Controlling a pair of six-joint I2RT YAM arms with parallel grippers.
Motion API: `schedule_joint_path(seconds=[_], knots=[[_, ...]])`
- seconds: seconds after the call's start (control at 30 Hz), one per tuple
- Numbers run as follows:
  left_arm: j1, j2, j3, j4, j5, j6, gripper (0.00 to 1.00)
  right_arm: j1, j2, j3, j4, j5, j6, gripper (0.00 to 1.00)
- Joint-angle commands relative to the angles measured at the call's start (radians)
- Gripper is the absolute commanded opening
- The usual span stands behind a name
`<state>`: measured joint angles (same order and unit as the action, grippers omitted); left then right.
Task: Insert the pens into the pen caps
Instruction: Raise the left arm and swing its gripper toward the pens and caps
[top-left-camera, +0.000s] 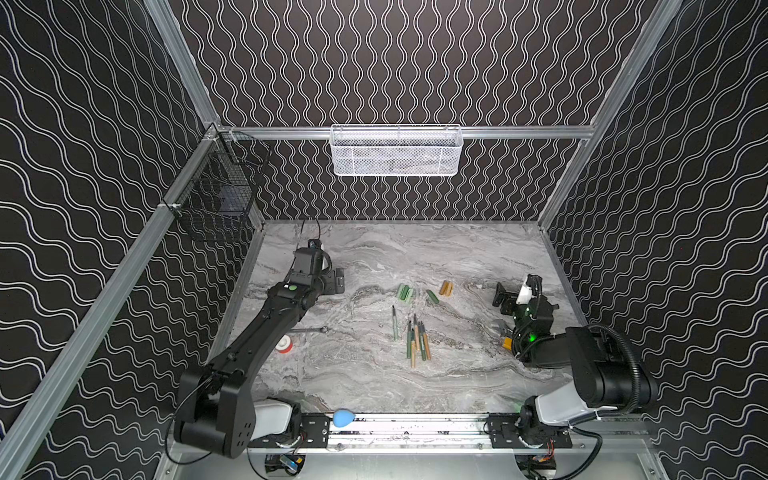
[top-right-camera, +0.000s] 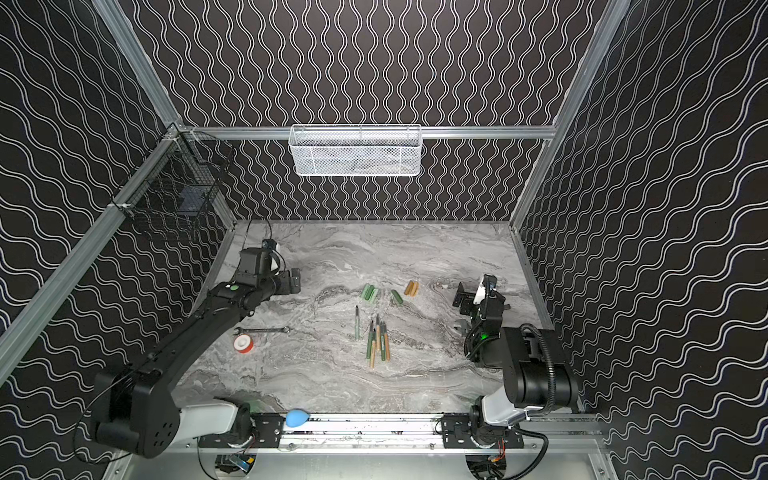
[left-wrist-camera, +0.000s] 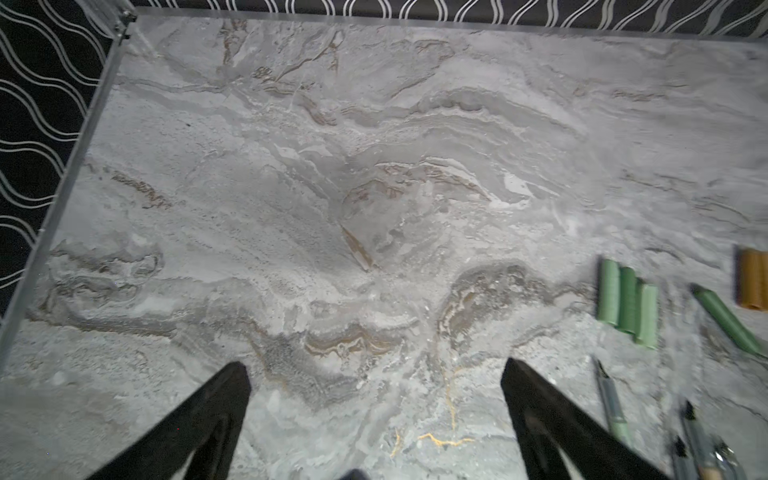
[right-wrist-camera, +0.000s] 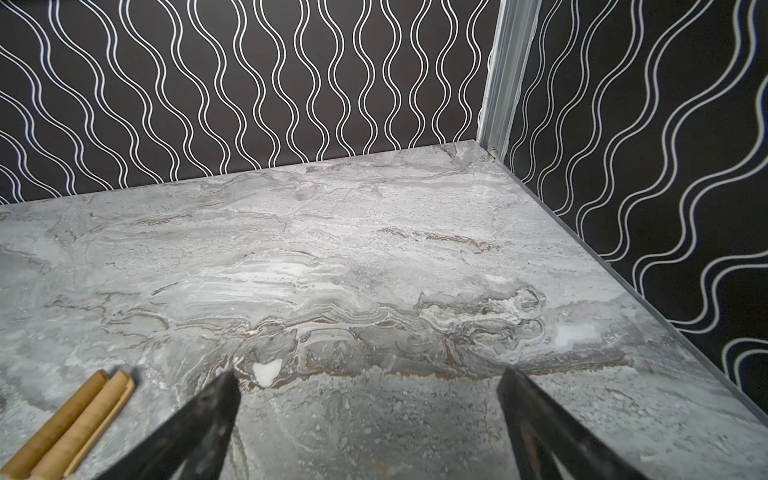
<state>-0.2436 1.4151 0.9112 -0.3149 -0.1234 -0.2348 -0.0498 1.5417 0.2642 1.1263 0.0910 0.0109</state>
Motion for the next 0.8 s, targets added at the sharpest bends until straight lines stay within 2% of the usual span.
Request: schedule_joint_path(seconds=[0.0,0.07,0.3,0.43,0.63,0.77], knots=[[0.000,-0.046,-0.040,0.056,0.037,-0.015,0.99,0.001,0.000,0.000,0.051,-0.004,0.000,1.00],[0.001,-0.048,-0.028,0.015,0.036,-0.007,0.99,0.001,0.000,0.001,0.048,-0.004,0.000,0.99],[-0.001,-0.048,0.007,-0.044,0.186,0.067,0.99,0.001,-0.002,0.001,0.049,-0.004,-0.001,0.99],[-0.003,-0.077,0.000,-0.040,0.236,0.053,0.99,0.001,-0.001,0.001,0.048,-0.003,-0.002,1.00],[-0.006,-0.155,-0.041,-0.092,0.187,-0.032,0.99,0.001,0.000,0.001,0.049,-0.005,0.000,0.99],[-0.006,-0.240,-0.076,-0.124,0.153,-0.035,0.99,0.001,0.000,0.001,0.048,-0.004,-0.002,1.00]])
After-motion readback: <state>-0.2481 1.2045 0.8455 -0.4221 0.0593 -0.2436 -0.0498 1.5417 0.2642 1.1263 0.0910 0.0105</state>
